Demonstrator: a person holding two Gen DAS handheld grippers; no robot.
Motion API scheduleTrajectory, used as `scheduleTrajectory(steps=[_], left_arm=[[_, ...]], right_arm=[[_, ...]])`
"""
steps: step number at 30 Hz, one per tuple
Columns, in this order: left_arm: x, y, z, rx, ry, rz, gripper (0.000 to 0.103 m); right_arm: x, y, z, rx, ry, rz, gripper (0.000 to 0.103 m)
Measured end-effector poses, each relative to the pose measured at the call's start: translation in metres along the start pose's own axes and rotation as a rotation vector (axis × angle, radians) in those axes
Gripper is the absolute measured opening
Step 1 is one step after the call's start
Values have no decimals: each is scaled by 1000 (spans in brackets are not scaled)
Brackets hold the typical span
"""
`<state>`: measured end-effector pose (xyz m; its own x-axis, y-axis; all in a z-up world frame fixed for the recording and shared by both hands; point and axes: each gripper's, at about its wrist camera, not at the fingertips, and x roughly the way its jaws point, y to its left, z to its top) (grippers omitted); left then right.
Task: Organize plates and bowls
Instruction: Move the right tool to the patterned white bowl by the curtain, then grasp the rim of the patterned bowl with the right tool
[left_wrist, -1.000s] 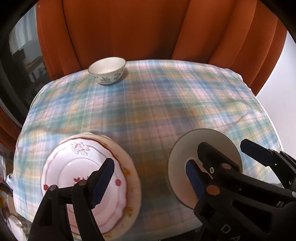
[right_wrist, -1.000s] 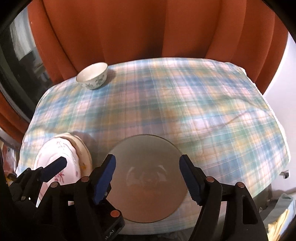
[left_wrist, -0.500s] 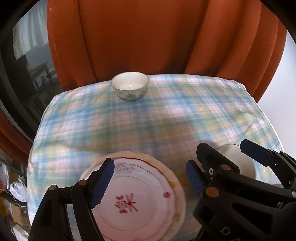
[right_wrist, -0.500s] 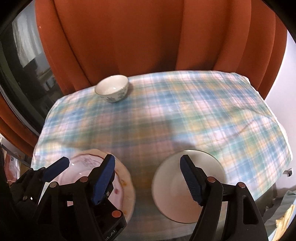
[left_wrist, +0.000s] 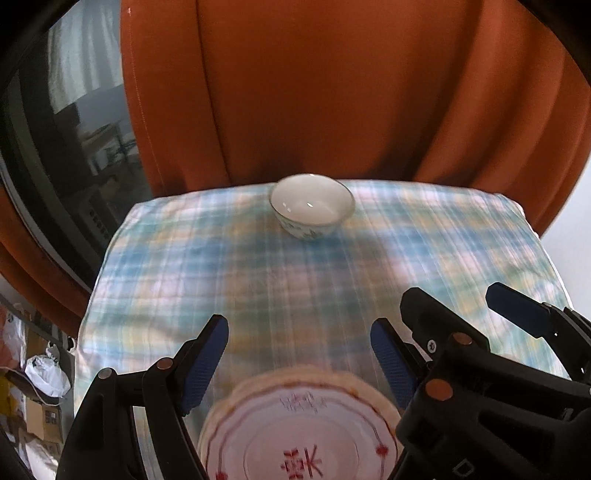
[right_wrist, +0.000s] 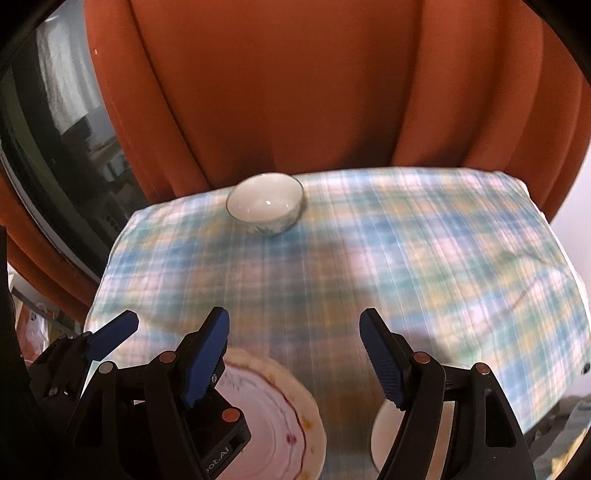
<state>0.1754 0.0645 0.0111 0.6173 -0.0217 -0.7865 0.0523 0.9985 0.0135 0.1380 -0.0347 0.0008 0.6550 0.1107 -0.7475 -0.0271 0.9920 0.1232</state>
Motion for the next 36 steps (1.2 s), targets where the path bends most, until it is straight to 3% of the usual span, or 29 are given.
scheduleTrajectory(steps=[19, 27, 36], left_arm=[[73, -19, 97, -80, -15, 136, 78], [126, -12, 112, -130, 34, 185, 68], [179, -10, 122, -99, 61, 254, 59]], right_arm=[[81, -27, 109, -63, -7, 77, 76], [135, -32, 130, -32, 26, 89, 76], [196, -32, 140, -30, 55, 91, 73]])
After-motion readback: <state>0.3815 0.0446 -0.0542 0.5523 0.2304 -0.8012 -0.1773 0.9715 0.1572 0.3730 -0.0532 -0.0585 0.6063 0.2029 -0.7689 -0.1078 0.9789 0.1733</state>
